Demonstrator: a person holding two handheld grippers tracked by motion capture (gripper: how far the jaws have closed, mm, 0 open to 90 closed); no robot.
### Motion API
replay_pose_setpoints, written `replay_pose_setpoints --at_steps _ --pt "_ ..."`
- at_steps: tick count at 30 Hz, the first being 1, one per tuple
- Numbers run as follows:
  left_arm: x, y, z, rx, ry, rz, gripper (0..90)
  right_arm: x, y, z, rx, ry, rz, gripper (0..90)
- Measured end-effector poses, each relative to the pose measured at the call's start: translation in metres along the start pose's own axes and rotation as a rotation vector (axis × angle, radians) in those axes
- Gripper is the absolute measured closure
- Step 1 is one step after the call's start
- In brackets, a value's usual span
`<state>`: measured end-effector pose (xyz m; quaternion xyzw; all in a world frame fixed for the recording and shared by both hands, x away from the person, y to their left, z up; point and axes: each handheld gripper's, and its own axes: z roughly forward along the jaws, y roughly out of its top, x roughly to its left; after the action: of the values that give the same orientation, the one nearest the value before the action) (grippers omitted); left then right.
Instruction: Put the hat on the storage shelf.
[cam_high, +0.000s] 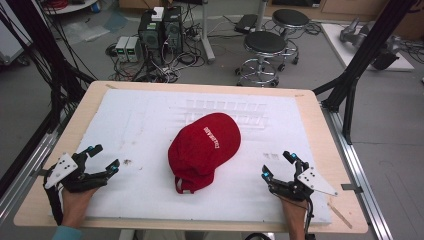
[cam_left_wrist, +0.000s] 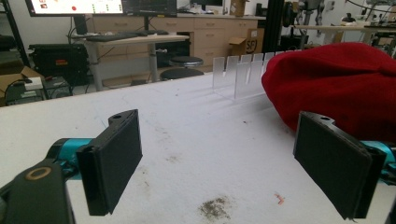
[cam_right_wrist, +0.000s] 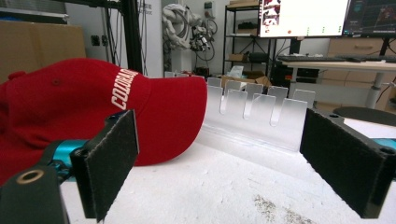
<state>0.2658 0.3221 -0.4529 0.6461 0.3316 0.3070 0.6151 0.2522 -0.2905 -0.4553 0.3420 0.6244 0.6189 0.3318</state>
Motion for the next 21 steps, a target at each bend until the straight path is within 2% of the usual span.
replay_pose_setpoints --at_steps 21 --pt "0.0016 0.0004 0.0006 0.007 0.007 -0.018 15.5 0.0001 0.0002 0.0005 0.005 -0.004 -0.004 10.7"
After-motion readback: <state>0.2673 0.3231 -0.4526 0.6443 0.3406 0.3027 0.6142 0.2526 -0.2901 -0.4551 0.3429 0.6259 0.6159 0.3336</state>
